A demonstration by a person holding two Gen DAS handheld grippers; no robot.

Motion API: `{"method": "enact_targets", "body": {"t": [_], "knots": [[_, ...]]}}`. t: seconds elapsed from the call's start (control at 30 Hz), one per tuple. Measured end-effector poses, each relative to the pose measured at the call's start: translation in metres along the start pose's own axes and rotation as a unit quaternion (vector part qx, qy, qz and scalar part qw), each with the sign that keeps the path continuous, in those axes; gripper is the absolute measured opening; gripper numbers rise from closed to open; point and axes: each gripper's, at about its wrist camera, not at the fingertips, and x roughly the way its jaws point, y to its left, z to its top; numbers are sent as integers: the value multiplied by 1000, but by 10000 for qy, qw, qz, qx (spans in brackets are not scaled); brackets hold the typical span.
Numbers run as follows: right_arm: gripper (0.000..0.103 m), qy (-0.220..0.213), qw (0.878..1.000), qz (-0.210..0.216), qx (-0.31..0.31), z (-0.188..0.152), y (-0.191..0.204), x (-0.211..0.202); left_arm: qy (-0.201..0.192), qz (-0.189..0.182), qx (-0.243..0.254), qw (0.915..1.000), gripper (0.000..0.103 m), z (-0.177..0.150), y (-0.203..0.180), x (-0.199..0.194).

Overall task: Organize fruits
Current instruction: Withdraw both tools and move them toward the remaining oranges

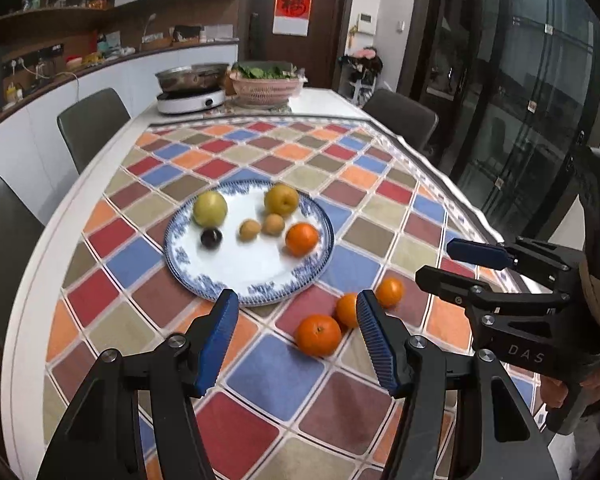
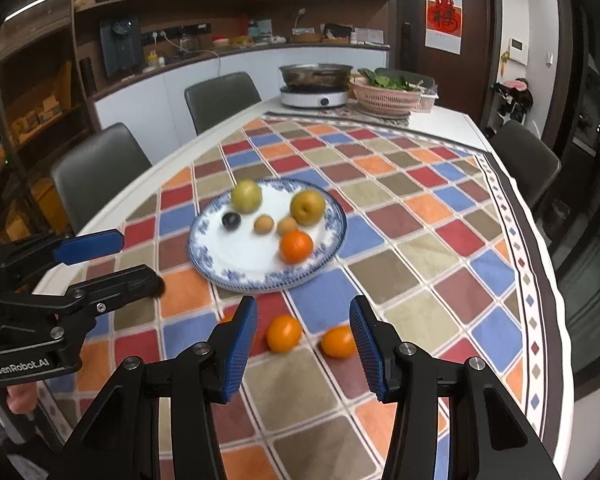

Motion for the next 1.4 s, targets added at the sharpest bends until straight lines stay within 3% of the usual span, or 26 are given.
{"method": "enact_targets", "body": {"t": [0.53,1.13,1.4], "knots": [[49,564,9984,-11,-44,-38,-17,42,624,33,214,9978,60,-30,-8,52],[48,763,9971,-3,-19,-41,-29,80,737,-96,526,9958,60,-36,-18,88],[41,876,9962,11,-2,-40,-32,94,836,-155,555,9948,46,-36,-19,98]]}}
